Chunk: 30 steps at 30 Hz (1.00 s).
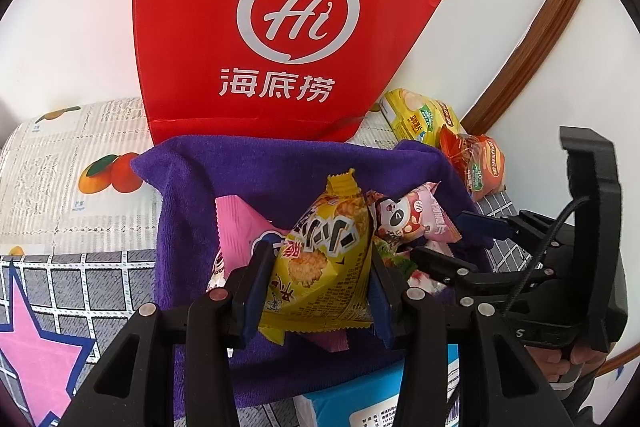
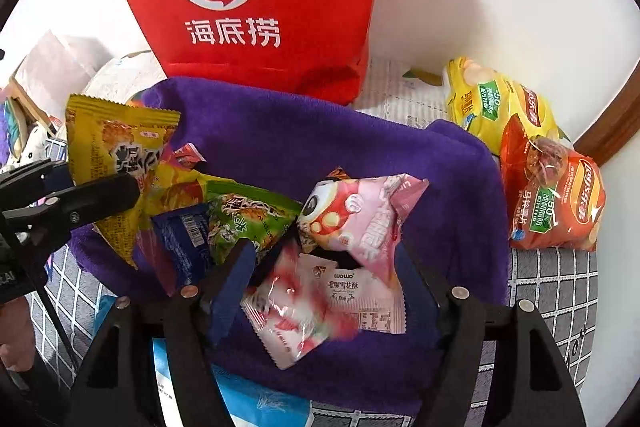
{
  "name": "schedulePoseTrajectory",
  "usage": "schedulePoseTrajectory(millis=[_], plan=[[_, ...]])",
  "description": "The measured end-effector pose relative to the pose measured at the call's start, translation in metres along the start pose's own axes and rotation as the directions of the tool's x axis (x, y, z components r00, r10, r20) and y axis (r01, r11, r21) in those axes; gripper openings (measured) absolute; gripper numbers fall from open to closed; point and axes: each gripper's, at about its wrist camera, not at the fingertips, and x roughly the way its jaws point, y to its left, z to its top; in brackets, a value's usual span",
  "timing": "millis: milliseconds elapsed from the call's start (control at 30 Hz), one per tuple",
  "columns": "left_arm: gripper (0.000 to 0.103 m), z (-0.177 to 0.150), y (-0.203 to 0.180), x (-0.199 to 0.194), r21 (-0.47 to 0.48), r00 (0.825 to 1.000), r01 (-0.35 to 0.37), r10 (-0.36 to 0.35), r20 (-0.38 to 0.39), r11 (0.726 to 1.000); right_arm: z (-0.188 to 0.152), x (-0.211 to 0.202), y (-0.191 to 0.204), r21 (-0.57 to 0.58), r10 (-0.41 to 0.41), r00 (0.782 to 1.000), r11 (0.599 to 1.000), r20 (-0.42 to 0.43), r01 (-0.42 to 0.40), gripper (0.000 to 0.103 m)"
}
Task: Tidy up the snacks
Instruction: 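Lower and open right gripper on towel while left gripper releases yellow bag there, then pull both tools back from the towel toward the blue tissue box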
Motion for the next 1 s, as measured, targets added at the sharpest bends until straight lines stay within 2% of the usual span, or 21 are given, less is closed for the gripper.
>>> schedulePoseTrajectory(millis=[533, 633, 800, 1000], plan=[[0.043, 0.000, -0.004, 0.004, 0.021, 1.000, 0.004, -0.004, -0.019, 1.000, 0.004, -0.032, -0.011, 0.061, 0.015, 0.994, 0.998, 0.107, -0.022, 0.072], [0.048, 0.001, -0.006, 0.004, 0.029, 1.000, 0.003, -0.002, -0.024, 1.000, 0.004, -0.033, -0.009, 0.055, 0.014, 0.993, 0.998, 0.114, -0.020, 0.072], [0.062, 0.003, -0.009, 0.001, 0.039, 1.000, -0.012, 0.013, -0.012, 0.999, 0.003, -0.034, -0.007, 0.043, 0.008, 0.993, 0.999, 0.121, -0.013, 0.072], [0.066, 0.005, -0.007, -0.009, 0.029, 1.000, -0.005, 0.004, 0.004, 1.000, 0.002, -0.044, -0.004, 0.037, -0.006, 0.989, 0.999, 0.146, 0.000, 0.072]])
